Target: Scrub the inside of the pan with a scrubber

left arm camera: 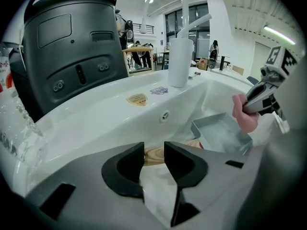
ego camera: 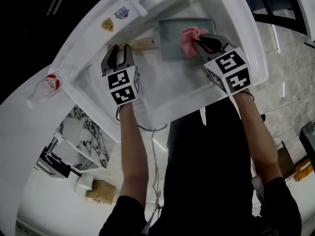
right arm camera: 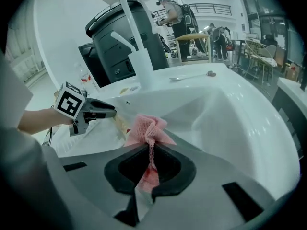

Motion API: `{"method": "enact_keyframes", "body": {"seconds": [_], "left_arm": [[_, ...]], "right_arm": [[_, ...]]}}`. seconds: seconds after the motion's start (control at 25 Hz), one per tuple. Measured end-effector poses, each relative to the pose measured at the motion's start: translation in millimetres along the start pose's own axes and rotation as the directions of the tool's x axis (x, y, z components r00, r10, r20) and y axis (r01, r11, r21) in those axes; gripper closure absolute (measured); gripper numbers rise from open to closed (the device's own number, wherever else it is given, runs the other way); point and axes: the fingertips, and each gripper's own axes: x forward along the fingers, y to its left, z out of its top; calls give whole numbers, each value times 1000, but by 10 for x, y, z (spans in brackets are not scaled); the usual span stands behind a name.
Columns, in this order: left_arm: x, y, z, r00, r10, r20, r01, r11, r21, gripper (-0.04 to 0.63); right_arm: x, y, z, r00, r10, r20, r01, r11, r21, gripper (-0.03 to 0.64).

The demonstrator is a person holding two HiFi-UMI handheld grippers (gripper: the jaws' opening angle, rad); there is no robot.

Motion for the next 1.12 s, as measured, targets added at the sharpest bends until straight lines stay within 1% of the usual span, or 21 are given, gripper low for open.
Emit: {"method": "enact_keyframes", "body": {"seconds": [0.2, 0.36, 0.6, 0.8, 0.96, 1.12], "left_arm": [[16, 0, 7, 1000, -2, -3, 2, 1000, 7, 447], [3, 1, 7, 1000, 6, -11, -5, 1000, 22, 448], [5, -11, 0, 1000, 1, -22, -1, 1000, 22, 448], [12, -2, 3, 1000, 5, -23, -4, 1000, 25, 448], [19, -14, 0, 999, -14, -44, 15, 1000, 25, 448], [24, -14, 1, 998, -15, -54, 16, 999, 33, 448]], "right_arm": [[326, 14, -31, 999, 8, -34, -9, 1000, -29, 578], [585, 3, -115, 998, -1, -61, -2, 998, -61, 578], [878, 0, -158, 995, -13, -97, 1, 992, -128, 578], [1089, 89, -208, 993, -3, -122, -19, 985, -171, 577], [1196, 159, -214, 992, -2, -130, -26, 976, -217, 575], [1277, 191, -133, 994, -4, -113, -24, 969, -244, 574]]}}
